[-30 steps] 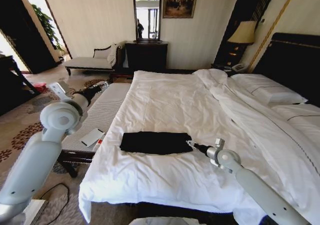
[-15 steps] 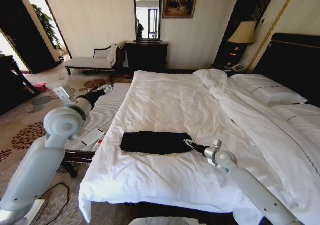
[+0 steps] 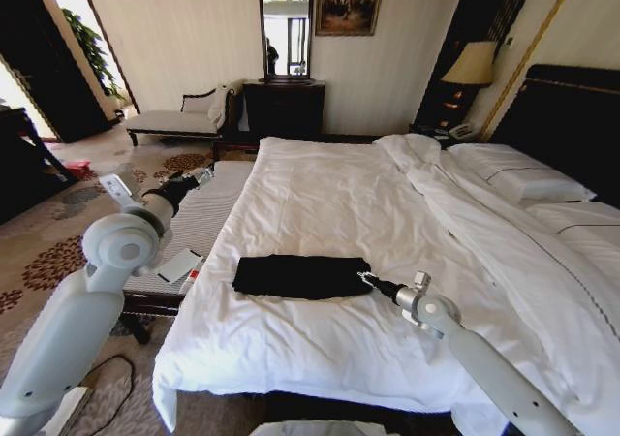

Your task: Fold the clothes on the bed.

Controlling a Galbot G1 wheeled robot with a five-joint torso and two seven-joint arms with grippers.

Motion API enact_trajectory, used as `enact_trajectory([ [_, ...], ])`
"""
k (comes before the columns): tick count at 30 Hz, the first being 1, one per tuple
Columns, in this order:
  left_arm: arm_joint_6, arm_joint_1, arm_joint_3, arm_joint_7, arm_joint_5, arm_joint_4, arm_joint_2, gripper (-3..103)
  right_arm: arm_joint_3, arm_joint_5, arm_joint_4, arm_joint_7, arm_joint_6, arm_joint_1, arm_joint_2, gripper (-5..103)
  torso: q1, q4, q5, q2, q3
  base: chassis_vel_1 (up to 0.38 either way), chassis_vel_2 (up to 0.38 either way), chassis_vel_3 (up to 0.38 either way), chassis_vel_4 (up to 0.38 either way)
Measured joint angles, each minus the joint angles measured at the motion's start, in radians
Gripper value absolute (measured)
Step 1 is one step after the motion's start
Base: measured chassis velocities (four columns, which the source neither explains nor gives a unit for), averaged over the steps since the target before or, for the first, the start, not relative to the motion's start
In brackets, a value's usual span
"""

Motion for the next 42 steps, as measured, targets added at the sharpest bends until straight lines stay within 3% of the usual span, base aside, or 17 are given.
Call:
enact_trajectory([
  [1, 0.0, 0.0, 0.0, 0.0, 0.0, 0.0, 0.0, 100, 0.0, 0.0, 0.0, 0.0, 0.0, 0.0, 0.0, 28, 0.0, 0.0, 0.0, 0.0, 0.0, 0.0, 0.0, 0.0, 0.0],
  [4, 0.0, 0.006, -0.008, 0.0, -0.002, -0.008, 0.004, 100, -0.004, -0.02, 0.002, -0.011, 0.006, -0.004, 0.0, 13, 0.0, 0.0001, 0.0, 0.0, 0.0, 0.0, 0.0, 0.0, 0.0],
  [9, 0.0, 0.014, -0.016, -0.001, -0.003, -0.012, 0.009, 100, -0.006, -0.038, 0.006, -0.028, 0.015, -0.01, -0.001, 2, 0.0, 0.0, 0.0, 0.0, 0.0, 0.0, 0.0, 0.0, 0.0],
  [15, -0.001, 0.015, -0.022, -0.004, -0.003, -0.01, 0.015, 100, 0.016, -0.034, 0.033, -0.044, 0.05, -0.01, -0.011, 1, 0.0, 0.0001, 0.0001, 0.0, 0.0, 0.0, 0.0, 0.0, 0.0],
  [19, -0.001, 0.015, -0.029, -0.004, -0.003, -0.009, 0.018, 100, 0.05, 0.006, 0.079, 0.016, 0.037, -0.019, -0.043, 1, 0.0, 0.0003, 0.0002, 0.0, 0.0, 0.0, 0.0, 0.0, 0.0],
  [33, -0.003, 0.036, -0.065, -0.008, 0.0, -0.006, 0.01, 100, 0.141, 0.103, 0.149, 0.114, -0.011, -0.047, -0.257, 1, 0.0, 0.0001, 0.0001, 0.0, 0.0, 0.0, 0.0, 0.0, 0.0],
  [42, -0.001, 0.015, -0.065, -0.008, -0.008, 0.001, 0.01, 100, 0.108, 0.096, 0.175, 0.146, -0.016, 0.005, -0.274, 1, 0.0, 0.0001, 0.0, 0.0, 0.0, 0.0, 0.0, 0.0, 0.0],
])
